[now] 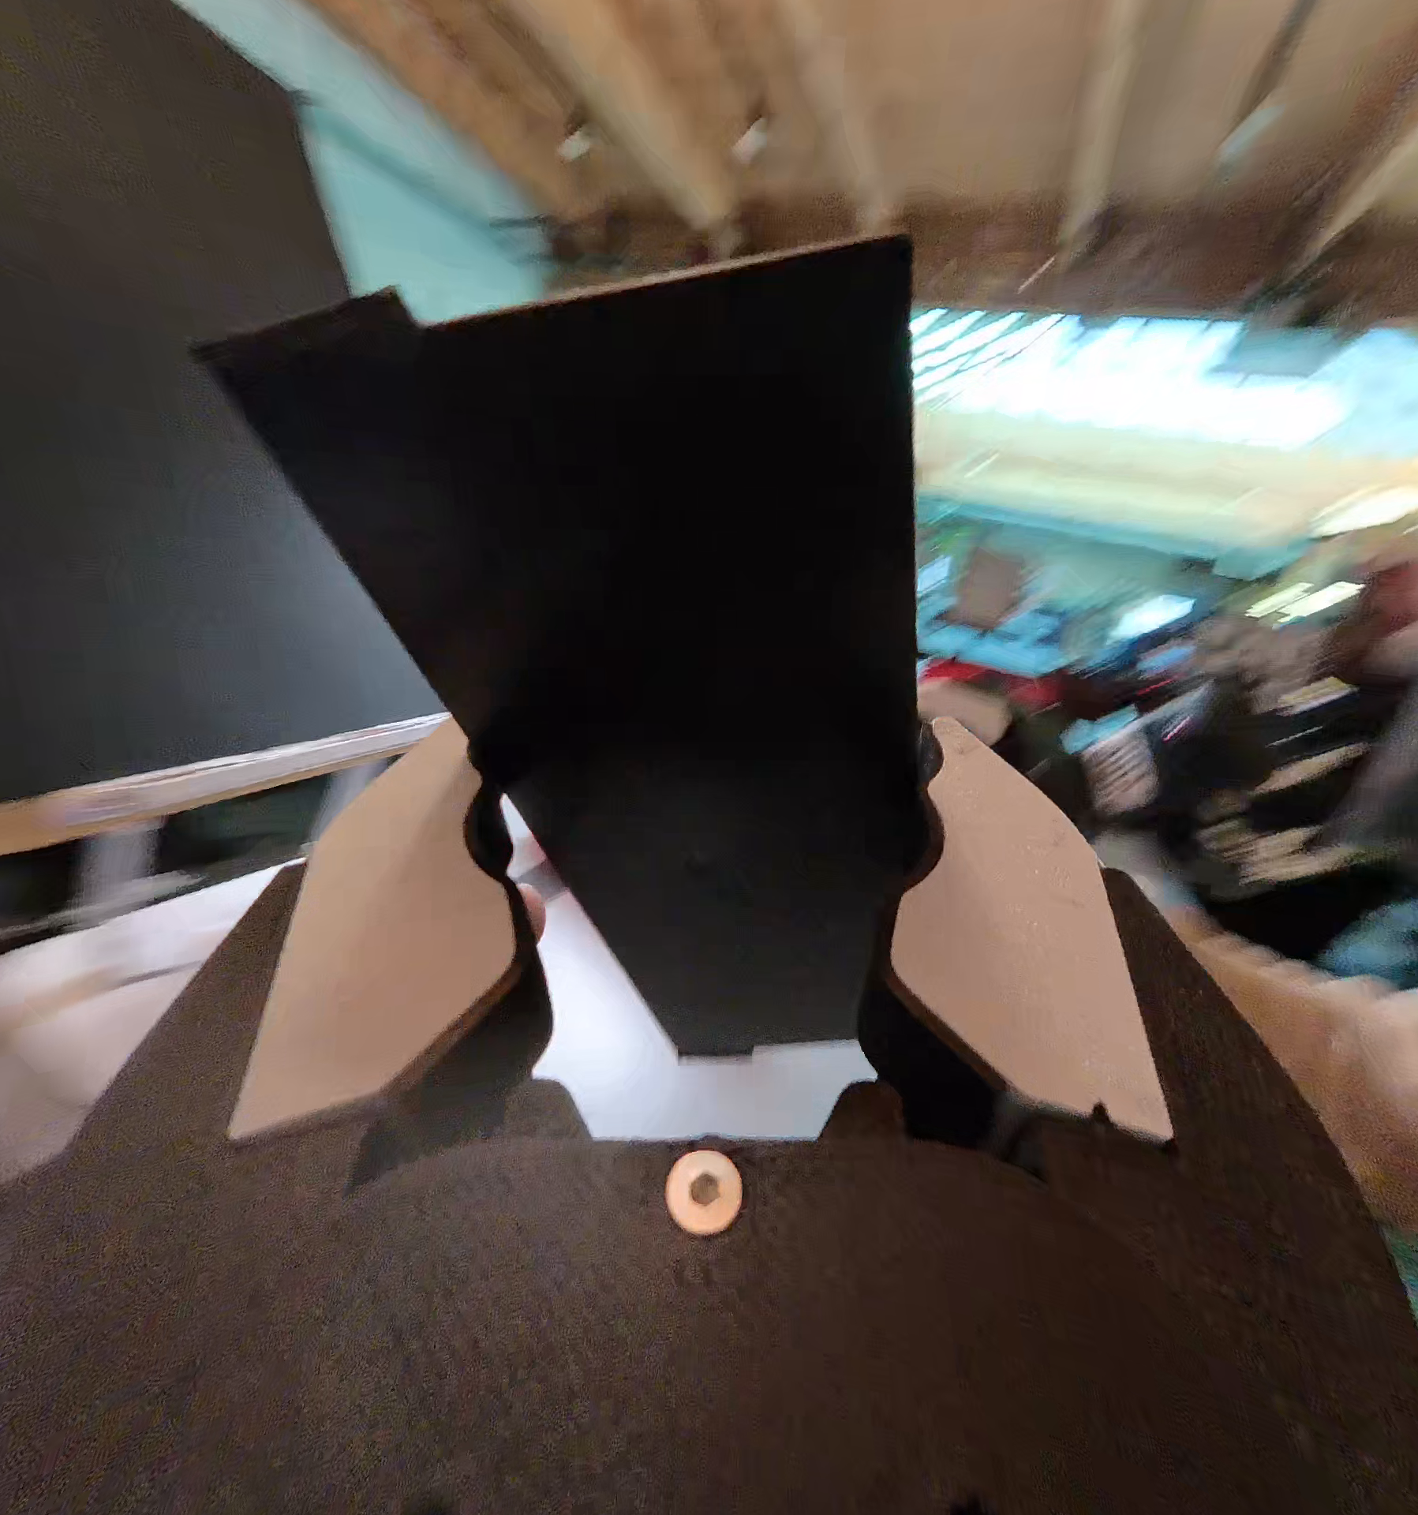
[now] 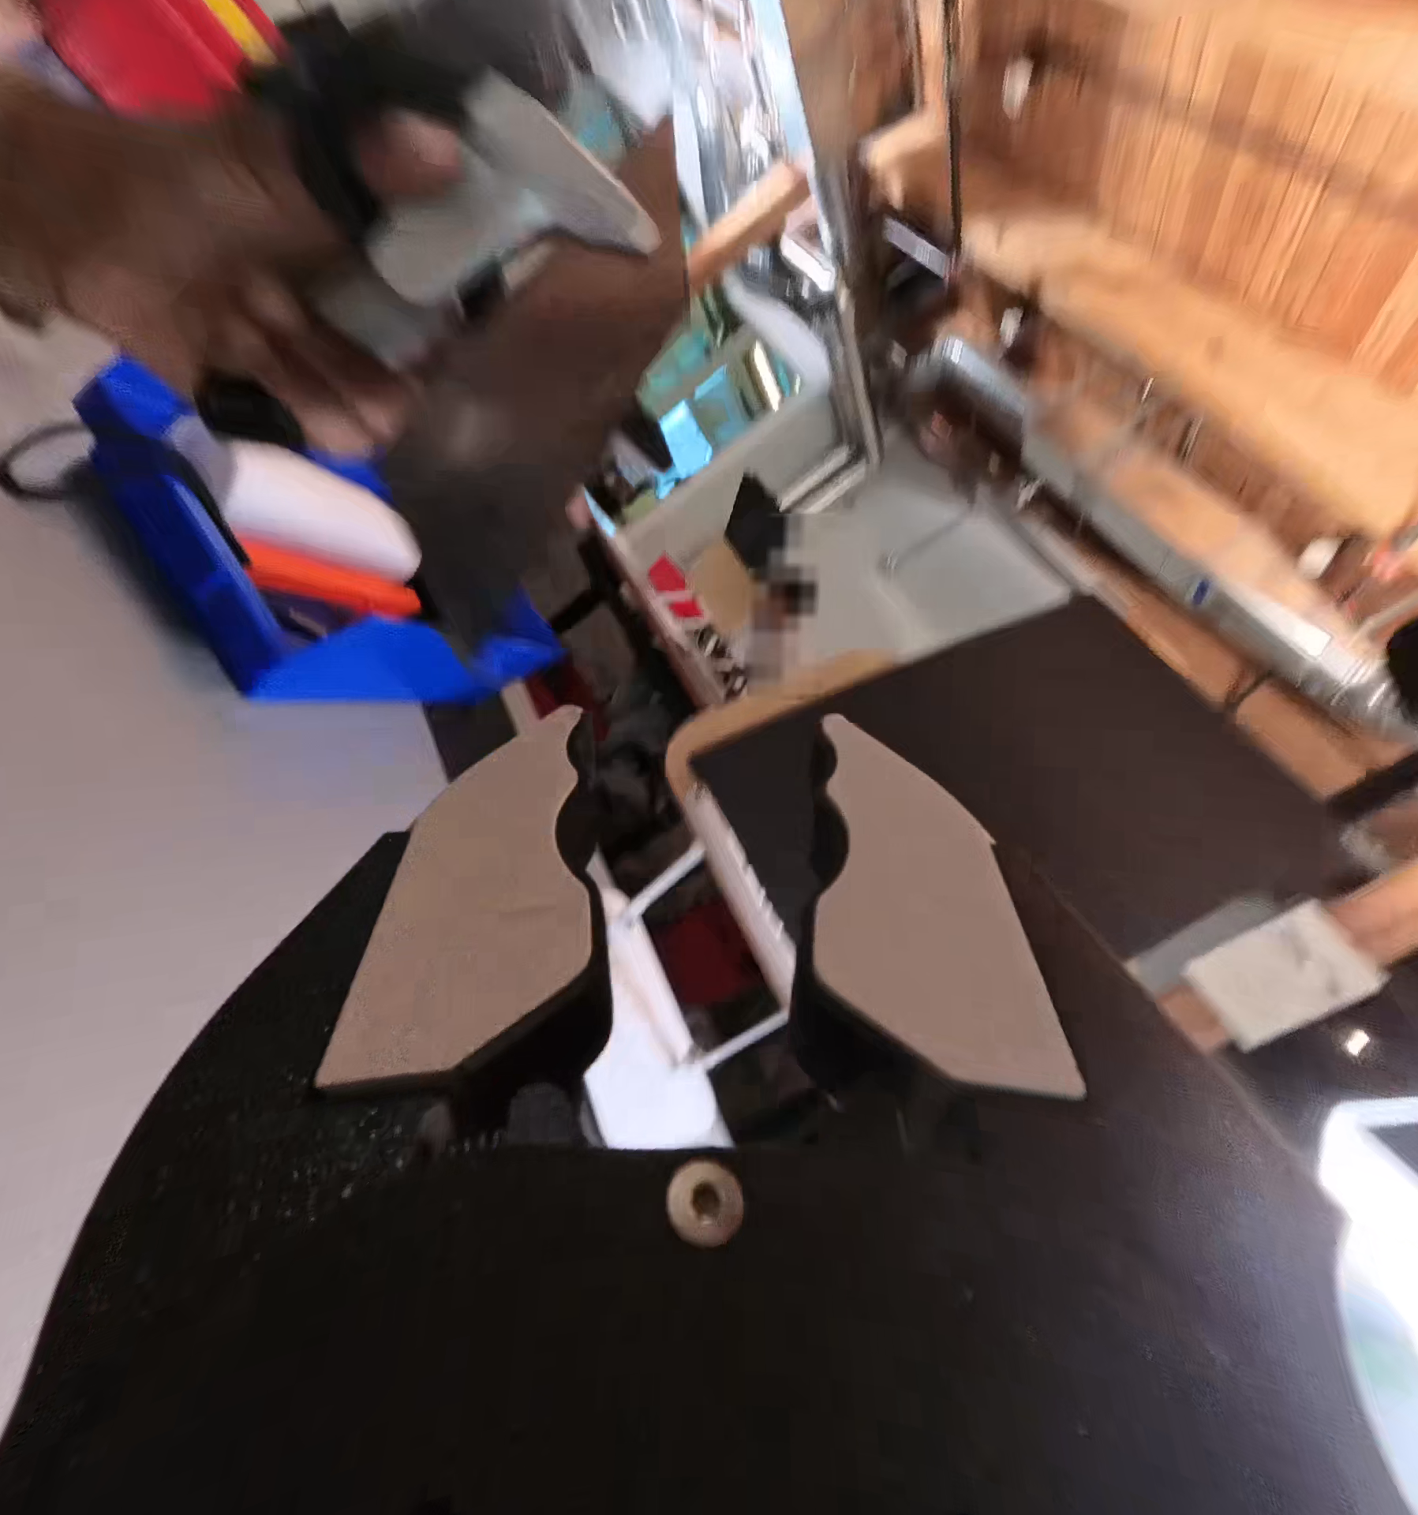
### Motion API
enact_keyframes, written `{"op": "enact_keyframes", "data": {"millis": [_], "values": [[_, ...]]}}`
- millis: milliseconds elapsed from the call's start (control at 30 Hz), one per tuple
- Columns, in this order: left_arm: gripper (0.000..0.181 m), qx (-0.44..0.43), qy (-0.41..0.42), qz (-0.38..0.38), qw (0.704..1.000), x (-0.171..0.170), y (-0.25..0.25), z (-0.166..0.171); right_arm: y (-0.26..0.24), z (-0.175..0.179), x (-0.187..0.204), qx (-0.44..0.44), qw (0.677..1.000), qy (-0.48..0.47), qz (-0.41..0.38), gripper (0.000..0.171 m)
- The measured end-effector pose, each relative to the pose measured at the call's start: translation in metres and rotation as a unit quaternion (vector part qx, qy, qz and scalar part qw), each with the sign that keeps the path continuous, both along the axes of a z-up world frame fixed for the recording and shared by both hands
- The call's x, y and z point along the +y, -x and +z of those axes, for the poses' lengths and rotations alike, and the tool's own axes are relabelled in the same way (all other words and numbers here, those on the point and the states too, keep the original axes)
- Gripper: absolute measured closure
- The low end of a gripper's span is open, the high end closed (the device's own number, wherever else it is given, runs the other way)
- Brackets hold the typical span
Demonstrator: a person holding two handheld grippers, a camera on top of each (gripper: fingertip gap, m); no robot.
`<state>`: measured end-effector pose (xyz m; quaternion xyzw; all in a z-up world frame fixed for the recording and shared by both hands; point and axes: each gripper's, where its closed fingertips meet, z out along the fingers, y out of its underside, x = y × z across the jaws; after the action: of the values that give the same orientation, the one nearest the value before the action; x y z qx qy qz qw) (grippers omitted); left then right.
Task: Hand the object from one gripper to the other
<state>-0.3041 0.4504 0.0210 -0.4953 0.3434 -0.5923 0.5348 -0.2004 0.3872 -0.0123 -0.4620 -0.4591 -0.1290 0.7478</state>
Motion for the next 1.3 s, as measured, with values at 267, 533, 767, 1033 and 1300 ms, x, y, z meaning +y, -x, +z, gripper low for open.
{"op": "enact_keyframes", "data": {"millis": [267,533,767,1033,1300], "values": [[0.085,0.25,-0.107,0.166,0.948,0.068,0.033,-0.076,-0.097,-0.059,0.041,0.15,0.962,0.23,-0.01,0.118],[0.085,0.347,-0.159,0.103,0.918,0.038,-0.004,-0.111,-0.071,-0.05,0.018,0.18,0.927,0.32,0.081,0.11],[0.085,0.435,-0.299,0.164,0.833,0.029,-0.026,-0.125,-0.02,-0.036,-0.001,0.088,0.943,0.313,0.068,0.107],[0.086,0.452,-0.463,0.237,0.725,0.017,-0.059,-0.132,0.028,-0.028,0.005,0.19,0.907,0.369,0.071,0.12],[0.093,0.366,-0.474,0.217,0.771,-0.015,-0.078,-0.113,0.022,-0.047,0.011,0.199,0.881,0.422,0.082,0.169]]}}
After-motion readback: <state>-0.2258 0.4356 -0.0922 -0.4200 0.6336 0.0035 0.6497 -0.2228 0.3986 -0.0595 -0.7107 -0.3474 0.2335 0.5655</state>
